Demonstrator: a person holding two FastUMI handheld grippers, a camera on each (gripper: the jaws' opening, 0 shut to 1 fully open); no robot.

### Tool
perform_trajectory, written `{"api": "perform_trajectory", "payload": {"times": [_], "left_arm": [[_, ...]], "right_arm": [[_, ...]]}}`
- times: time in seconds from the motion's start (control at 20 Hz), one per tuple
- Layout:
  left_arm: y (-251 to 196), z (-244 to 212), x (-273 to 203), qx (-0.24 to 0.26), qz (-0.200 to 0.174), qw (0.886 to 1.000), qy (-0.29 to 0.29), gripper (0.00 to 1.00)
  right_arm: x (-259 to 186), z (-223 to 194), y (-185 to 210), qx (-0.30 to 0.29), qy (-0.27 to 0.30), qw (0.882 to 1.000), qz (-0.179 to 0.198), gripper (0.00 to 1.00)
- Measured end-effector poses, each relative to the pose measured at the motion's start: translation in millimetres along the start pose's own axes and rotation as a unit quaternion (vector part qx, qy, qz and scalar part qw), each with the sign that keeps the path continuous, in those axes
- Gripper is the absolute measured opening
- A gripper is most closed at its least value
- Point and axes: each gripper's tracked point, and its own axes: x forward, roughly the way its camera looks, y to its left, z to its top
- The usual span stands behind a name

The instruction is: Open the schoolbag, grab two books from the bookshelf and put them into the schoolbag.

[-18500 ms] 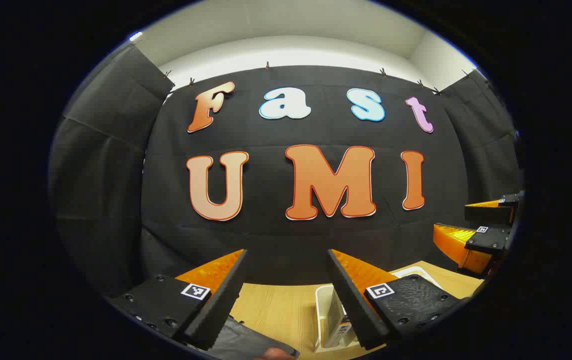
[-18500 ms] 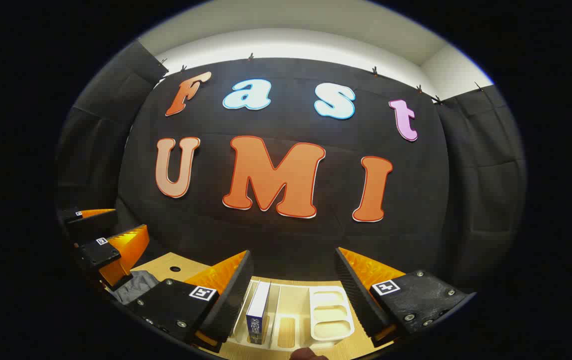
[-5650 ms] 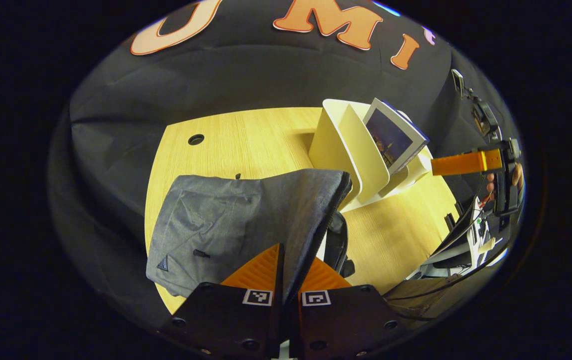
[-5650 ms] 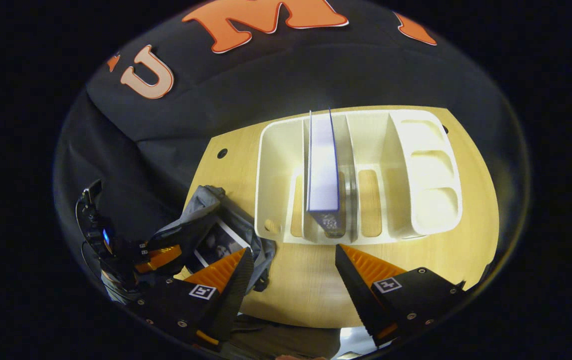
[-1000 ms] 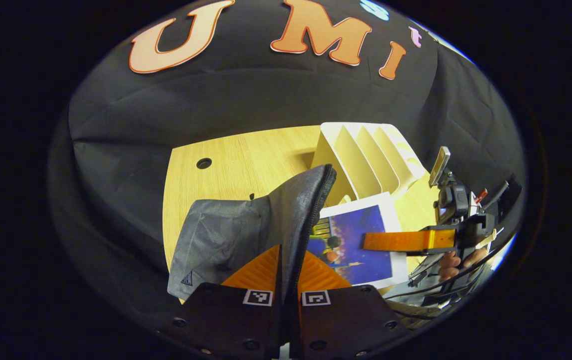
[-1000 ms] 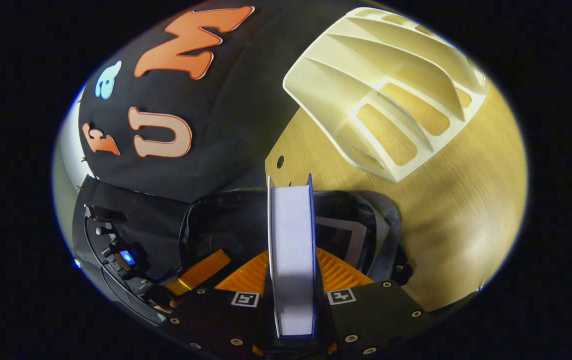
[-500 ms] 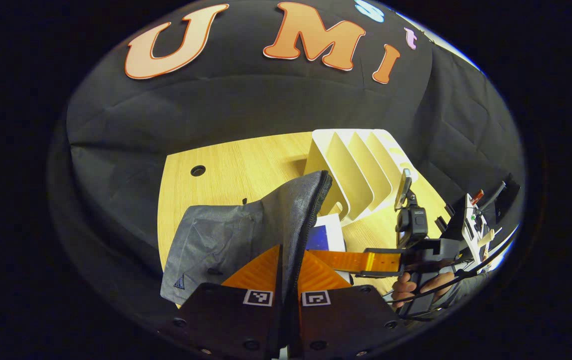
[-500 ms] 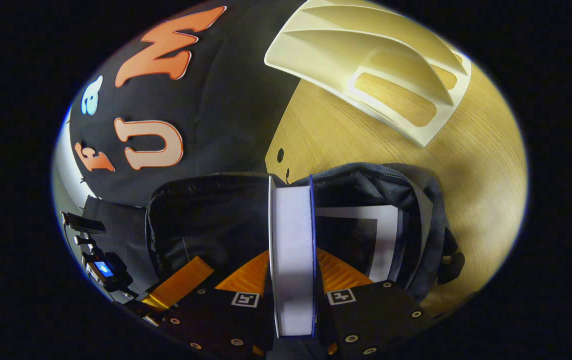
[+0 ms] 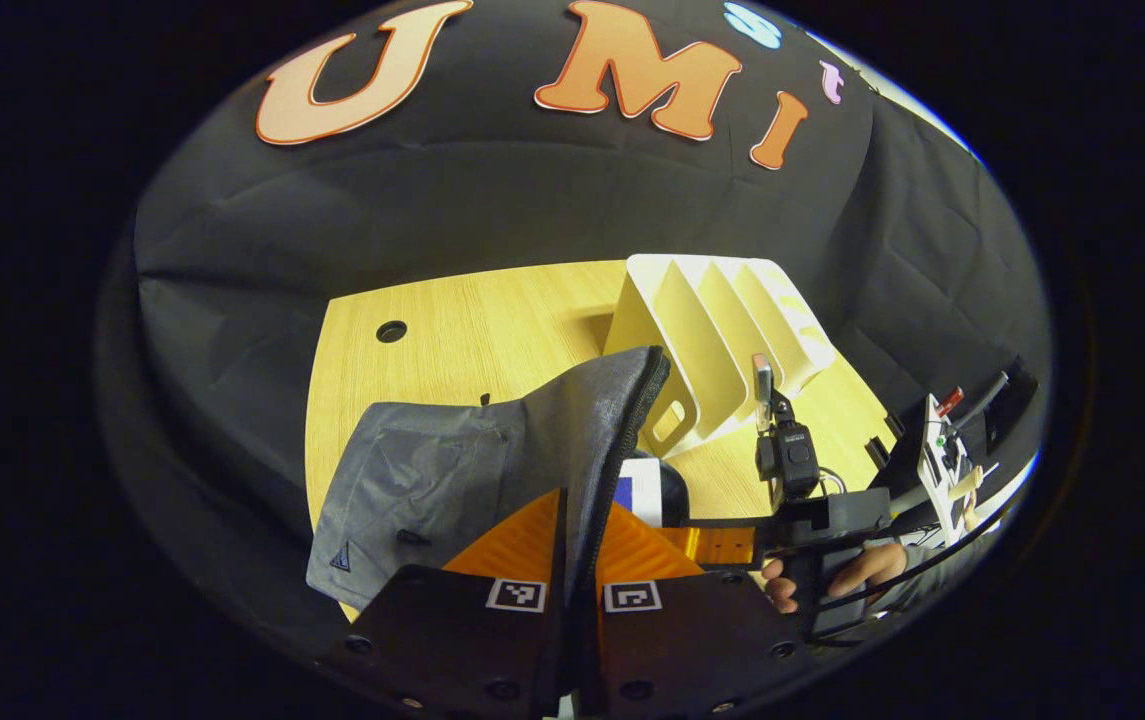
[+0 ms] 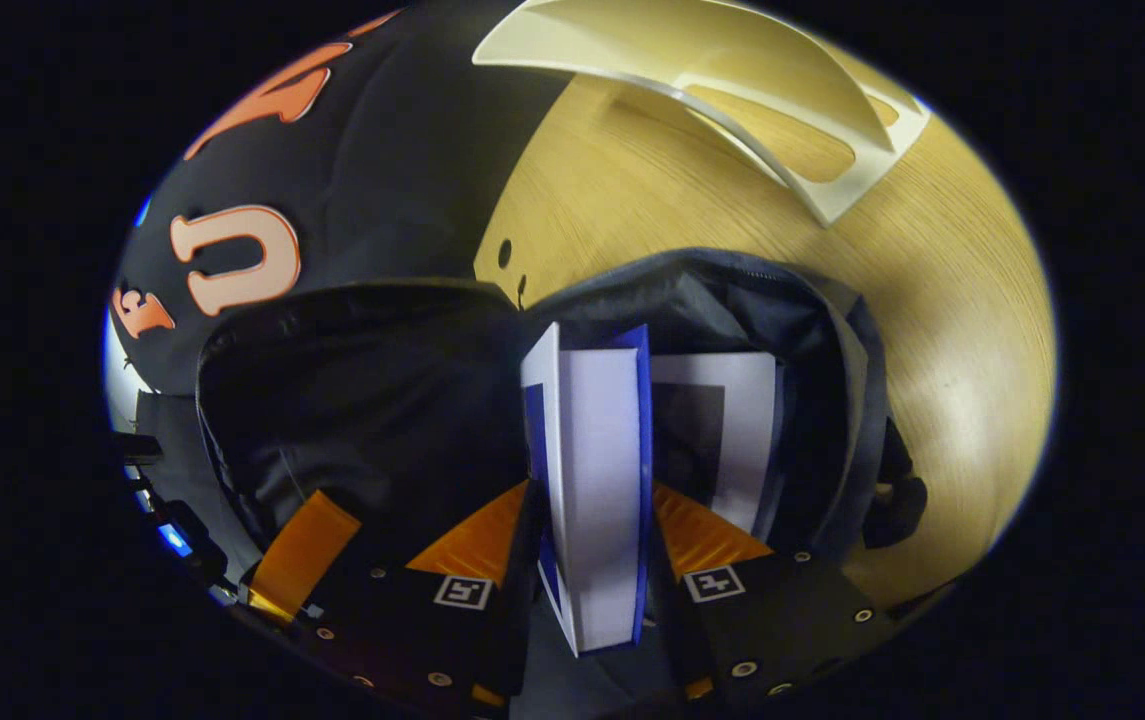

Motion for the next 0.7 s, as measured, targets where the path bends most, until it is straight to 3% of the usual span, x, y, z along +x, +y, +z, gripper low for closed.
{"api": "perform_trajectory", "payload": {"times": [0.05,0.1,0.15,0.2,0.25,0.3,0.35,0.5,0.6,0.7], "left_arm": [[-0.8,-2.1,0.6,0.004,0.0,1.0,-0.001,0.07],[-0.9,-5.1,3.3,0.007,0.0,1.0,-0.001,0.07],[-2.4,-8.2,6.0,0.006,0.001,1.0,-0.001,0.07],[-3.1,-11.1,7.2,0.005,0.003,1.0,-0.001,0.07],[-3.6,-13.1,9.1,0.004,0.01,1.0,-0.002,0.07],[-6.3,-14.4,12.0,0.002,0.016,1.0,-0.003,0.07],[-8.5,-16.8,13.4,0.001,0.023,1.0,-0.004,0.07],[-9.5,-26.1,22.0,-0.011,0.053,0.999,-0.005,0.08],[-14.9,-27.9,24.8,-0.024,0.074,0.997,-0.006,0.08],[-19.5,-32.9,25.9,-0.039,0.096,0.995,-0.006,0.14]], "right_arm": [[-4.0,1.0,-7.6,-0.009,0.005,1.0,-0.02,0.57],[-6.3,2.0,-15.9,-0.024,0.006,0.999,-0.04,0.74],[-14.9,8.0,-21.3,-0.036,0.003,0.998,-0.053,0.43],[-22.9,12.2,-25.9,-0.048,0.0,0.997,-0.059,0.64],[-32.7,16.3,-25.8,-0.058,-0.003,0.996,-0.06,0.67],[-42.6,21.1,-23.0,-0.068,-0.008,0.996,-0.057,0.84],[-52.2,30.2,-22.4,-0.08,-0.016,0.995,-0.056,0.7],[-79.2,56.8,-30.8,-0.118,-0.039,0.99,-0.068,0.74],[-98.3,69.2,-40.6,-0.136,-0.042,0.987,-0.078,0.82],[-116.9,79.2,-49.6,-0.161,-0.046,0.982,-0.082,0.86]]}}
